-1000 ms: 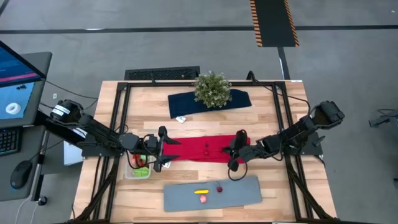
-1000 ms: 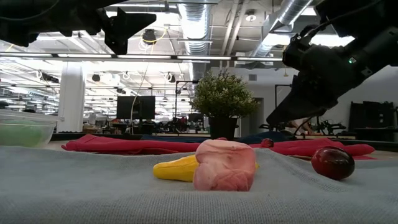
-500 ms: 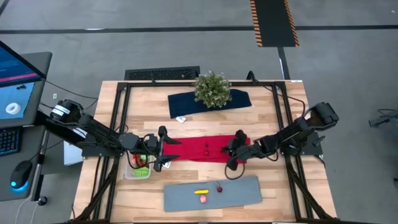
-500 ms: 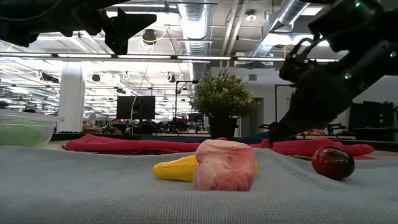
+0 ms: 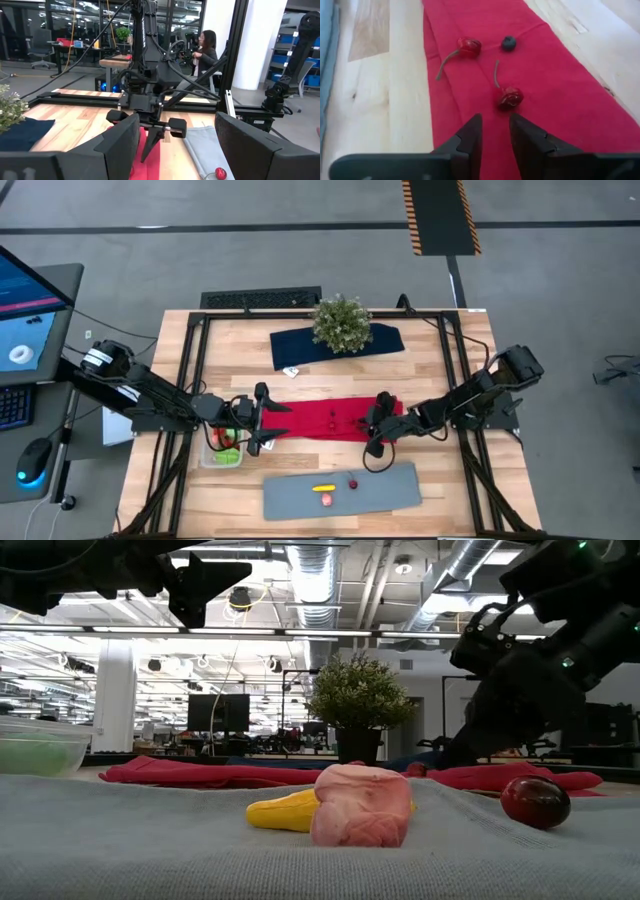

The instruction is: Pick and placing Produce into tupperware

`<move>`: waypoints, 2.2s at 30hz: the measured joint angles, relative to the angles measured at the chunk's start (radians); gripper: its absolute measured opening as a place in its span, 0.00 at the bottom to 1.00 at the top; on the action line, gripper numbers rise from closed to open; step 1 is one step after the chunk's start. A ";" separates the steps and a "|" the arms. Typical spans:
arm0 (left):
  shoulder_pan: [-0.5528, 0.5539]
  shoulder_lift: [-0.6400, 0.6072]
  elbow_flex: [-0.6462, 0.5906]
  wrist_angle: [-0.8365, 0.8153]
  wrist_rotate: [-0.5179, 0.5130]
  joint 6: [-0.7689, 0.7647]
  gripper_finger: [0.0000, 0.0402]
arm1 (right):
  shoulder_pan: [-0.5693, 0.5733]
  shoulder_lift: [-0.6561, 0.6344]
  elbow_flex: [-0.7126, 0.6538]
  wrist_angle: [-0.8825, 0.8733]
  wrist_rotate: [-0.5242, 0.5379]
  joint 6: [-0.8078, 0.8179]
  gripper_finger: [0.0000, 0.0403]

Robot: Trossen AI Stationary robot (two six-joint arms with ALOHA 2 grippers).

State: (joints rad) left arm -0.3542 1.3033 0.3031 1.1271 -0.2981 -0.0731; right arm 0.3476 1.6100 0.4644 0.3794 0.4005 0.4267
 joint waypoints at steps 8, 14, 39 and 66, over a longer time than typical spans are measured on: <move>0.000 0.000 0.000 0.000 0.000 0.000 0.62 | -0.039 0.000 0.000 0.002 0.002 -0.058 0.40; 0.000 0.000 0.000 0.000 0.000 0.000 0.62 | -0.084 -0.001 0.001 0.030 -0.008 -0.113 0.45; 0.000 0.000 0.000 0.000 0.000 0.000 0.62 | -0.088 0.130 0.043 0.089 -0.057 -0.147 0.46; 0.000 0.000 0.000 0.000 0.000 0.000 0.62 | -0.102 0.179 0.129 0.073 -0.068 -0.272 0.46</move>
State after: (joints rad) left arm -0.3538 1.3037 0.3035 1.1274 -0.2977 -0.0727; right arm 0.2455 1.7885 0.5934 0.4523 0.3328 0.1550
